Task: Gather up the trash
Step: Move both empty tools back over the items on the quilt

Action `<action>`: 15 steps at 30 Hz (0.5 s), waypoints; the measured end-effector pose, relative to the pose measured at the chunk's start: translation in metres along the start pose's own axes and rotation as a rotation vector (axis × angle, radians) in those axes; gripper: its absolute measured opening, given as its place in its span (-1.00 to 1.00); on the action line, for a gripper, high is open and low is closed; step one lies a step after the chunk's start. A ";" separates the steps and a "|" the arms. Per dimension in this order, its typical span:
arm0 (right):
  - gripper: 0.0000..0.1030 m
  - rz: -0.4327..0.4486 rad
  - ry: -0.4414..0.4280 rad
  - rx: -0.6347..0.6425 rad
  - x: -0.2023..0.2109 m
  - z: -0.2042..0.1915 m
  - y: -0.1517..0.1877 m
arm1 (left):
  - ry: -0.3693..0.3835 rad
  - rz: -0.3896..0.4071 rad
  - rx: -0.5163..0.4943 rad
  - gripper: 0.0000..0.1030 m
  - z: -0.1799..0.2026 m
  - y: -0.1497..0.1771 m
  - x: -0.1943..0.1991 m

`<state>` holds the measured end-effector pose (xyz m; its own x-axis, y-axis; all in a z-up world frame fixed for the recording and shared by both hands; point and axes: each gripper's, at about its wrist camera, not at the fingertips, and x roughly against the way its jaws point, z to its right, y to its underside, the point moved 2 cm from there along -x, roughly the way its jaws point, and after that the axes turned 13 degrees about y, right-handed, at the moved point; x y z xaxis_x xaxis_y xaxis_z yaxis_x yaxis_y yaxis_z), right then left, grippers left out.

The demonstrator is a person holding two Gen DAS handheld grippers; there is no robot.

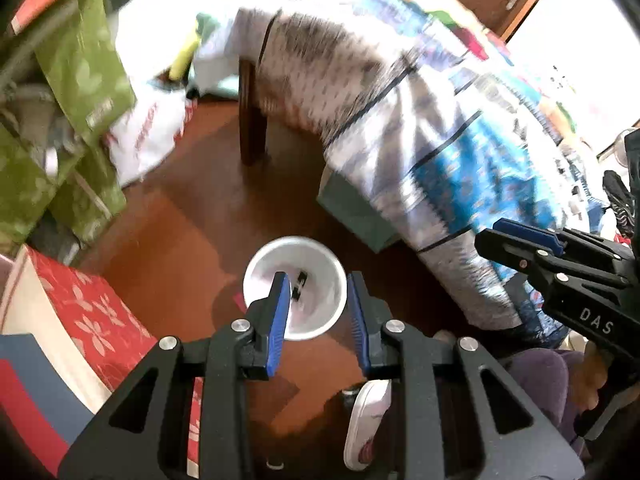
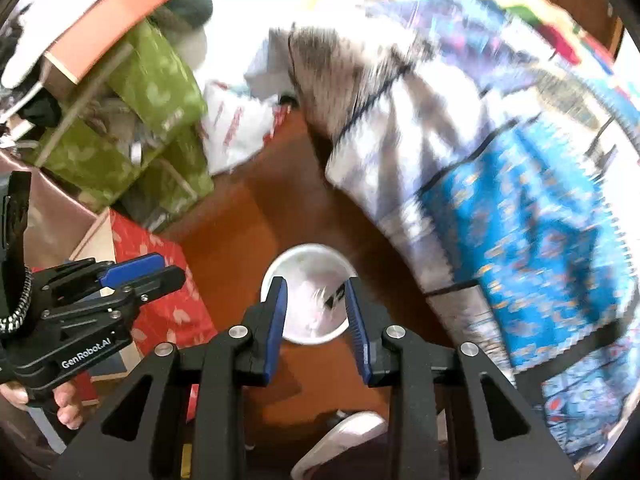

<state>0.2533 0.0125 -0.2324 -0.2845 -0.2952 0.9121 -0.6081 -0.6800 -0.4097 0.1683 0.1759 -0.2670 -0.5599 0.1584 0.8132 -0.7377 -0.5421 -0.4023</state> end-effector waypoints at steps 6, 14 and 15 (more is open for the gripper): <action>-0.46 0.199 0.056 -0.009 0.070 0.016 0.004 | 0.007 0.147 -0.090 -0.46 0.048 -0.005 0.054; 0.35 0.496 0.134 -0.103 0.173 0.049 0.025 | 0.052 0.332 -0.206 -0.27 0.116 -0.005 0.121; 0.37 0.522 0.144 -0.114 0.183 0.053 0.028 | 0.061 0.360 -0.222 -0.16 0.127 -0.005 0.129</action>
<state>0.2234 -0.0958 -0.0761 -0.6632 -0.4736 0.5795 -0.4330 -0.3887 -0.8133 0.1474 0.0943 -0.1069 -0.8127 0.0436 0.5811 -0.5510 -0.3821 -0.7419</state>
